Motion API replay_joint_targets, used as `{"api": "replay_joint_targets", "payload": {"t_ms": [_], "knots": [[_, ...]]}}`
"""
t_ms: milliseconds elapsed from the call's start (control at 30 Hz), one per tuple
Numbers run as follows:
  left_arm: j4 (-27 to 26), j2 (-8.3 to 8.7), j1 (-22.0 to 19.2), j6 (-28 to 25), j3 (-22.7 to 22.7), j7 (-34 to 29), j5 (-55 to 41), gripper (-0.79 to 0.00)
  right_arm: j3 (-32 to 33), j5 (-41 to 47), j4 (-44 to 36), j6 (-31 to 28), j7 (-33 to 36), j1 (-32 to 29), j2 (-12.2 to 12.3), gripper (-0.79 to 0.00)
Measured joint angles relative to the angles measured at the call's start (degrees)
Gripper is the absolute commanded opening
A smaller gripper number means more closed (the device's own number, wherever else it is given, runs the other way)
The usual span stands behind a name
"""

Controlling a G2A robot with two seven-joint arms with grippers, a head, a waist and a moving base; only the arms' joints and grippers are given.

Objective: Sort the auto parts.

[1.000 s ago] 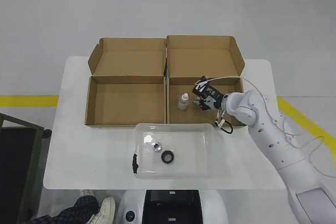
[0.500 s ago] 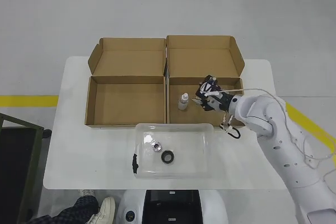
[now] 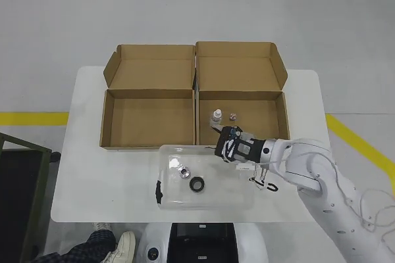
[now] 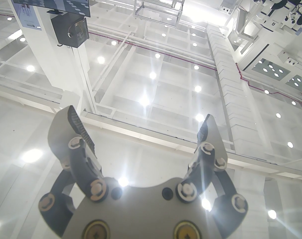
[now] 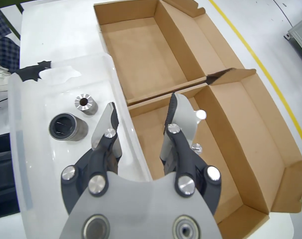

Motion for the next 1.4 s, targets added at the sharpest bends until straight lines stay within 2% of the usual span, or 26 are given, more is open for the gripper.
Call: {"api": "replay_joint_targets", "payload": {"t_ms": [300,533,700,1100,1267,1400], "knots": [[0.0,0.00,0.0,0.0,0.0,0.0,0.0,0.000,-5.2,-1.0,0.8,-1.8,0.5,1.4,-0.6,-0.416],[0.0,0.00,0.0,0.0,0.0,0.0,0.0,0.000,-9.6,-2.3,1.5,-5.6,-0.3,2.6,-1.0,-0.413],[0.0,0.00,0.0,0.0,0.0,0.0,0.0,0.000,-12.2,-3.8,2.1,-5.8,-0.6,2.6,-1.4,-0.413],[0.0,0.00,0.0,0.0,0.0,0.0,0.0,0.000,-11.9,-6.4,-0.2,-7.3,4.0,-1.2,-0.3,-0.400],[0.0,0.00,0.0,0.0,0.0,0.0,0.0,0.000,-10.9,-6.5,-0.7,-8.1,5.7,-2.9,0.3,-0.336],[0.0,0.00,0.0,0.0,0.0,0.0,0.0,0.000,-10.3,-6.5,-0.3,-8.0,6.5,-3.5,0.6,-0.329]]}}
